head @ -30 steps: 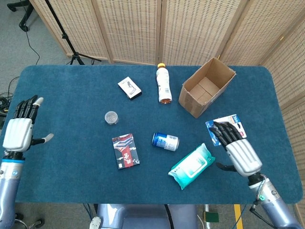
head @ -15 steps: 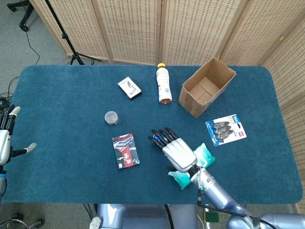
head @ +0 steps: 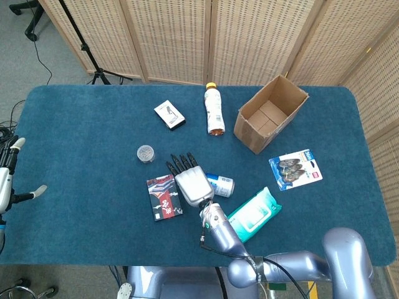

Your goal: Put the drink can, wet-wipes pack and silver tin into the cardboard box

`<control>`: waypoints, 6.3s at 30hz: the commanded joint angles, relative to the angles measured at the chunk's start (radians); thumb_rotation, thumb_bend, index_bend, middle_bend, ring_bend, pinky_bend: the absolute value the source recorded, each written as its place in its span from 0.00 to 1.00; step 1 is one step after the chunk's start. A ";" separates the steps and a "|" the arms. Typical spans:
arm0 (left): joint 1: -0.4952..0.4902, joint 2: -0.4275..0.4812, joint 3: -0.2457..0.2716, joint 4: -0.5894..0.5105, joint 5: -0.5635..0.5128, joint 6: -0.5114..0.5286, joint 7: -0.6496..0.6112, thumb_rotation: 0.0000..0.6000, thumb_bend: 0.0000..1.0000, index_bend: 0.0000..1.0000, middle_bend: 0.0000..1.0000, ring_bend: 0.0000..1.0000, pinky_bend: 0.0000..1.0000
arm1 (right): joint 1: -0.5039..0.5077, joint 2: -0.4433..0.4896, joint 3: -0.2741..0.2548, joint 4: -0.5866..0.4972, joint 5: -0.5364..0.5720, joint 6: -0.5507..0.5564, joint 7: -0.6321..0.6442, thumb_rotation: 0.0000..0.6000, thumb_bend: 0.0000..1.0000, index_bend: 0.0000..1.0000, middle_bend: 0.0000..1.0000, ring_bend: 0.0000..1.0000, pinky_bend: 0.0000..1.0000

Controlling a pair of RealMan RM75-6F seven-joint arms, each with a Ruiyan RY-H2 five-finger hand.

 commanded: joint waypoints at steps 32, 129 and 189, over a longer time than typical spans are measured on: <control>-0.002 -0.022 -0.030 0.026 -0.009 -0.054 0.016 1.00 0.00 0.00 0.00 0.00 0.00 | 0.024 0.064 -0.076 0.202 0.249 -0.082 0.036 1.00 0.00 0.21 0.24 0.24 0.18; -0.015 -0.084 -0.036 0.046 -0.033 -0.112 0.143 1.00 0.00 0.00 0.00 0.00 0.00 | 0.039 0.190 -0.230 1.216 -0.800 -0.290 0.732 1.00 0.03 0.11 0.02 0.10 0.24; -0.002 -0.059 -0.014 -0.002 0.028 -0.087 0.130 1.00 0.00 0.00 0.00 0.00 0.00 | -0.337 0.546 -0.546 0.255 -1.180 -0.139 0.904 1.00 0.00 0.00 0.00 0.00 0.00</control>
